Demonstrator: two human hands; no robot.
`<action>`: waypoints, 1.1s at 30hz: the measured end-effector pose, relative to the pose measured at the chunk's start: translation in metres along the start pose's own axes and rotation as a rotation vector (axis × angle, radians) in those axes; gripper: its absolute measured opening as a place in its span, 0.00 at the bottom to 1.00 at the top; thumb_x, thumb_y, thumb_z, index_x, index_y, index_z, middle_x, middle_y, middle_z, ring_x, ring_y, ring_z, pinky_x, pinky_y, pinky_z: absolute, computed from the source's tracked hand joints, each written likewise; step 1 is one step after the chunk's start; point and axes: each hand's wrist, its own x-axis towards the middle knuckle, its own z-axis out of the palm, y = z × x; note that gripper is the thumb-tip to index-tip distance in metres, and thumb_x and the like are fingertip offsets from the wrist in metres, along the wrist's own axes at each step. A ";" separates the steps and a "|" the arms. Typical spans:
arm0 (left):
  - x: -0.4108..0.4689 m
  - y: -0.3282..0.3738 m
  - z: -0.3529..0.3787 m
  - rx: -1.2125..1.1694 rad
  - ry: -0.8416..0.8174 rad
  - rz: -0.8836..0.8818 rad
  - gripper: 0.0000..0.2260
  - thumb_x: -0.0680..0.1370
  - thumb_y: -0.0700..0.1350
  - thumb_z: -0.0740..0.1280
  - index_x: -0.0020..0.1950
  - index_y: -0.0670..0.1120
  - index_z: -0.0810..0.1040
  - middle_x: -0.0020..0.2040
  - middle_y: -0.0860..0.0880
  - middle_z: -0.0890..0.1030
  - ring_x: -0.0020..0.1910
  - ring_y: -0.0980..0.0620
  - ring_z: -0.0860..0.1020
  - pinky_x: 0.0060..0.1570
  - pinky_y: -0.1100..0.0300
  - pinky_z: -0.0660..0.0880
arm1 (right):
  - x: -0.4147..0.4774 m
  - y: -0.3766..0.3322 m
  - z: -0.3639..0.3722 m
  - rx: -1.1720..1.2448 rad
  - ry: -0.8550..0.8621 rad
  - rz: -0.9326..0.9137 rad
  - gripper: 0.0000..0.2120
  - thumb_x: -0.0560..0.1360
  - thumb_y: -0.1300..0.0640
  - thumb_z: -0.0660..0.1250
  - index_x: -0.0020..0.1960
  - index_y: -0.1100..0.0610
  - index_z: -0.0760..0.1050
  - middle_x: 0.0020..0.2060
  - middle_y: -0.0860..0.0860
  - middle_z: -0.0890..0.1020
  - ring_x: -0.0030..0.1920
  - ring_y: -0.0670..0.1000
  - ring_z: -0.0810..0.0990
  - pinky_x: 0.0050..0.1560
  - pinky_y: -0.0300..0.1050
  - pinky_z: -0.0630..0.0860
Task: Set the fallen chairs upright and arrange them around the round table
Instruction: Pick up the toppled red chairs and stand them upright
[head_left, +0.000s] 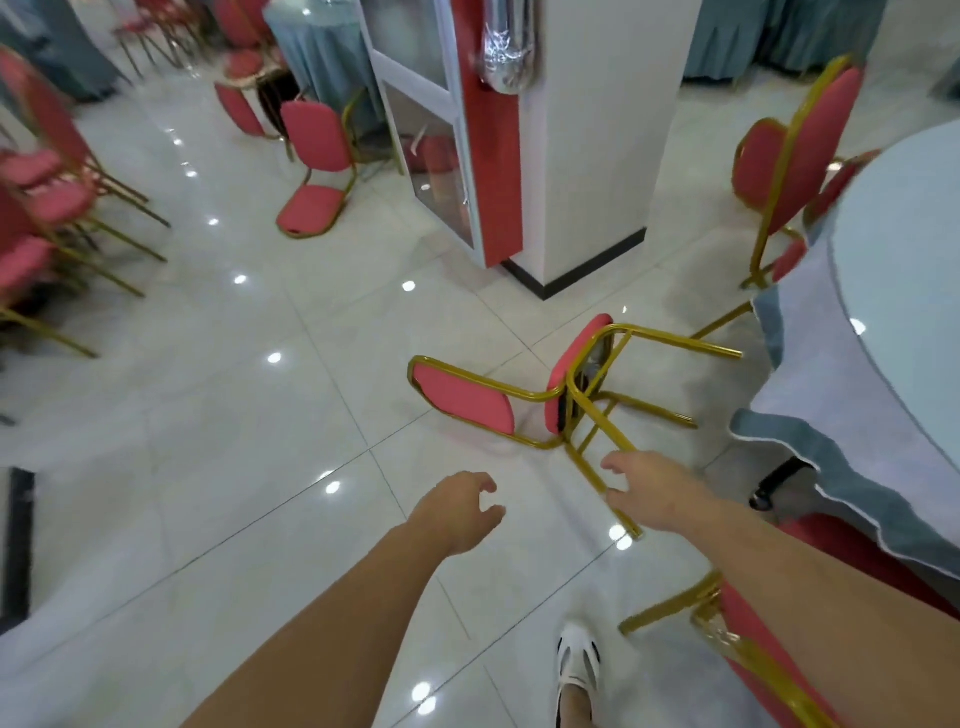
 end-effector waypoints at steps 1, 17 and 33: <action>0.008 -0.004 -0.010 -0.003 0.017 -0.021 0.21 0.83 0.57 0.65 0.74 0.50 0.74 0.73 0.49 0.75 0.70 0.48 0.74 0.68 0.53 0.72 | 0.015 -0.005 -0.006 -0.001 -0.008 -0.007 0.25 0.80 0.46 0.65 0.75 0.50 0.70 0.69 0.49 0.77 0.69 0.53 0.76 0.68 0.49 0.74; 0.145 -0.121 -0.145 -0.164 0.101 -0.185 0.20 0.83 0.56 0.65 0.73 0.50 0.75 0.72 0.49 0.76 0.69 0.49 0.75 0.68 0.54 0.72 | 0.231 -0.150 -0.093 -0.026 -0.092 -0.180 0.08 0.76 0.50 0.67 0.54 0.50 0.79 0.48 0.49 0.83 0.52 0.54 0.83 0.53 0.51 0.80; 0.330 -0.241 -0.286 -0.257 0.032 -0.167 0.18 0.83 0.54 0.65 0.71 0.50 0.77 0.70 0.50 0.79 0.67 0.50 0.77 0.66 0.55 0.74 | 0.431 -0.282 -0.142 -0.011 -0.171 -0.051 0.24 0.78 0.49 0.68 0.73 0.51 0.73 0.69 0.48 0.78 0.67 0.50 0.77 0.66 0.45 0.74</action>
